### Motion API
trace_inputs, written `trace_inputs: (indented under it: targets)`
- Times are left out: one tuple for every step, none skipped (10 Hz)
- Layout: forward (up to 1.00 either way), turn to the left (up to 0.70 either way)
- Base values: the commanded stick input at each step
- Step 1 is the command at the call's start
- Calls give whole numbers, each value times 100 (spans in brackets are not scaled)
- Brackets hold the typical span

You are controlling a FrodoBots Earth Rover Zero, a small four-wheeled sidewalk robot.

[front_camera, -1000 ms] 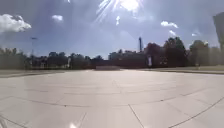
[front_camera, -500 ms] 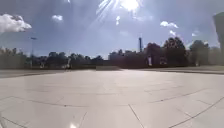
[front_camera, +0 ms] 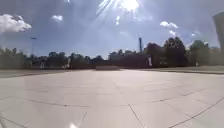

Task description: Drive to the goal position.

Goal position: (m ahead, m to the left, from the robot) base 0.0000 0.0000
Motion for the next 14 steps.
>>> trace_inputs:
  targets:
    - [5,0]
    - [4,0]
    - [5,0]
    - [4,0]
    - [4,0]
    - [5,0]
    - [5,0]
    - [5,0]
    - [5,0]
    - [5,0]
    - [5,0]
    - [4,0]
    - [5,0]
    - [5,0]
